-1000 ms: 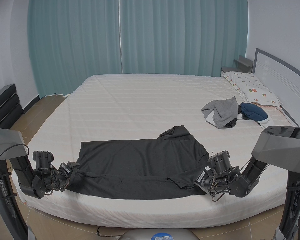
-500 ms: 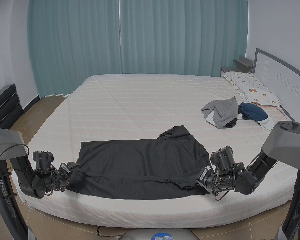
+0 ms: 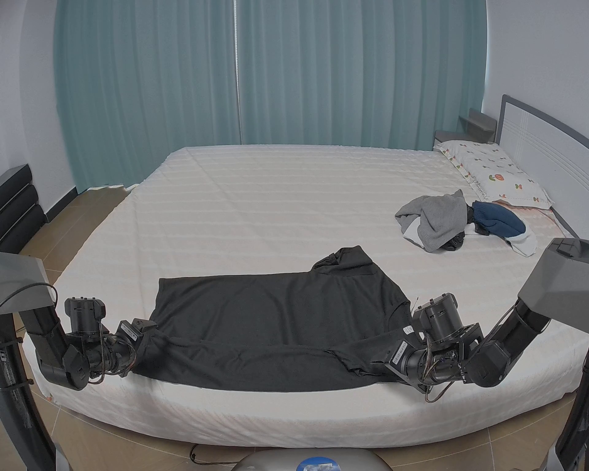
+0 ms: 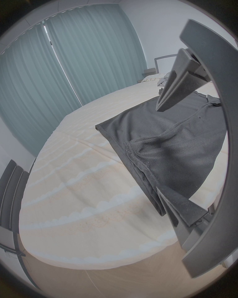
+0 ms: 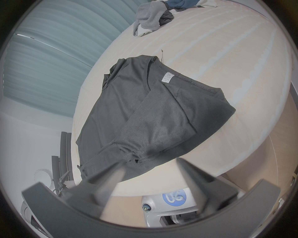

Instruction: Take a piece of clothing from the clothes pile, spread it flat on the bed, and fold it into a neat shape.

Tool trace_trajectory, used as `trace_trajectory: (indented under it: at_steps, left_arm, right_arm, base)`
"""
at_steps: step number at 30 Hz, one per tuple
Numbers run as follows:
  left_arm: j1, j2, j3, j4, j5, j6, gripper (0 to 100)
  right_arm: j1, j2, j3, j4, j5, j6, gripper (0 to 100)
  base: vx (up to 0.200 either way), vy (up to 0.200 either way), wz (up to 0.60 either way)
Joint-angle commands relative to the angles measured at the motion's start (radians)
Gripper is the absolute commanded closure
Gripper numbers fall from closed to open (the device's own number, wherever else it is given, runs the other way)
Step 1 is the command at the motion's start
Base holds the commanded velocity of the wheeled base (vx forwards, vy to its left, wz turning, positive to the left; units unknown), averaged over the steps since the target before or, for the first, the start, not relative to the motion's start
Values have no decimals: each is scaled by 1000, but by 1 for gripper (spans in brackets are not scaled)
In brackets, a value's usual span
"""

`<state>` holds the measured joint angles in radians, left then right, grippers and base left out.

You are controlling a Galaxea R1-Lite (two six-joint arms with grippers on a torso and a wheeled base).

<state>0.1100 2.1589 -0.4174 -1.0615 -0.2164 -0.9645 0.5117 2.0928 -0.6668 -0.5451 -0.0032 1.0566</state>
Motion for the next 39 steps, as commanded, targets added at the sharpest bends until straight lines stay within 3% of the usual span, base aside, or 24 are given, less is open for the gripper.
trace_trajectory:
  at_steps: [1, 7, 14, 23, 30, 39]
  left_arm:
    - [0, 2, 0, 0, 0, 1, 0]
    - [0, 2, 0, 0, 0, 1, 0]
    - [-1, 2, 0, 0, 0, -2, 0]
    - [0, 1, 0, 0, -3, -7, 0]
    - [-3, -1, 3, -2, 3, 3, 0]
    - [5, -146, 42, 6, 11, 20, 0]
  right_arm:
    - [-22, -45, 4, 10, 2, -20, 0]
    - [-108, -91, -60, 10, 66, -26, 0]
    - [-108, -26, -109, -7, 134, -15, 0]
    - [-82, 141, -140, -101, 120, -35, 0]
    - [-130, 130, -77, -148, 101, -98, 0]
    - [-170, 16, 26, -274, 120, -63, 0]
  base:
    - [0, 0, 0]
    - [0, 0, 0]
    - [0, 0, 0]
    - [0, 0, 0]
    - [0, 0, 0]
    - [0, 0, 0]
